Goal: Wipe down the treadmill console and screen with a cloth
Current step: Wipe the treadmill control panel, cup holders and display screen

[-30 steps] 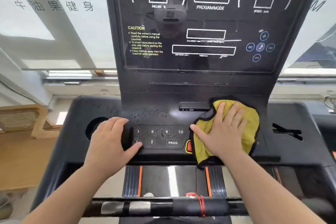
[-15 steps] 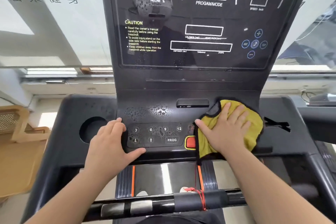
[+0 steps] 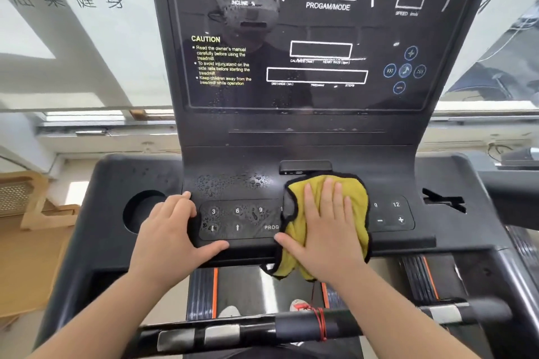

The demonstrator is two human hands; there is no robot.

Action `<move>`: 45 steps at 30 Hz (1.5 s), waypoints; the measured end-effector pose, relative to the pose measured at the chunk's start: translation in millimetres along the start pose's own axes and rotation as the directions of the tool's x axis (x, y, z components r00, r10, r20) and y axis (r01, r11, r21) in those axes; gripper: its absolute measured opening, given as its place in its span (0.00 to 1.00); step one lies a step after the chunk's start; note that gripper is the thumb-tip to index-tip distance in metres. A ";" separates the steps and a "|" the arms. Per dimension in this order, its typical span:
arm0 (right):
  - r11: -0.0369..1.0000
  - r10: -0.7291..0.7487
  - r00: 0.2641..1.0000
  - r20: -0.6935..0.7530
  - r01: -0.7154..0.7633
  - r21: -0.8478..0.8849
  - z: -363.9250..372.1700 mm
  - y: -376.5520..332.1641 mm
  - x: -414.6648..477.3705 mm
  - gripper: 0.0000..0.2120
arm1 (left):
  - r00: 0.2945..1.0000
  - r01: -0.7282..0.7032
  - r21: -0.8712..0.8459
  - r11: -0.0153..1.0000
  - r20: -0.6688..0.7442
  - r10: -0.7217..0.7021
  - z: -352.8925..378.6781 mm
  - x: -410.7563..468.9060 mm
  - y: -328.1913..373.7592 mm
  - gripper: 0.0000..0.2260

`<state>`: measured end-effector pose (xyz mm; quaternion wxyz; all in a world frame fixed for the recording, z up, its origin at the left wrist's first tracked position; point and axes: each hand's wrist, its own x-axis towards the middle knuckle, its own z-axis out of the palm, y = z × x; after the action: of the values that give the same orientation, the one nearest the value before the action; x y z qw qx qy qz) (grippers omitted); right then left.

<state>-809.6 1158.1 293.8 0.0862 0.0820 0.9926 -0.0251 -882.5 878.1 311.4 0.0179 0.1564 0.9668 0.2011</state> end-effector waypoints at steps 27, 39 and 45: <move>0.999 -0.050 0.997 -0.058 0.051 0.012 2.8 -73.0 5.3 0.50 | 0.993 0.011 0.277 0.961 0.111 -0.044 -25.6 5.5 -92.9 0.46; 0.992 -0.099 0.993 -0.059 0.103 0.079 -17.7 -157.5 66.9 0.54 | 0.998 0.048 0.158 0.986 0.024 -0.052 -28.6 1.5 -104.4 0.33; 0.910 -0.403 0.912 -0.080 0.409 0.064 -5.2 -140.2 45.8 0.36 | 0.999 0.053 0.114 0.992 0.005 -0.054 -25.9 3.0 -108.2 0.31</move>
<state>-878.4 1027.5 295.9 0.0436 -0.1219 0.9884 -0.0792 -919.9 774.9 292.6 0.0183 0.1320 0.9805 0.1444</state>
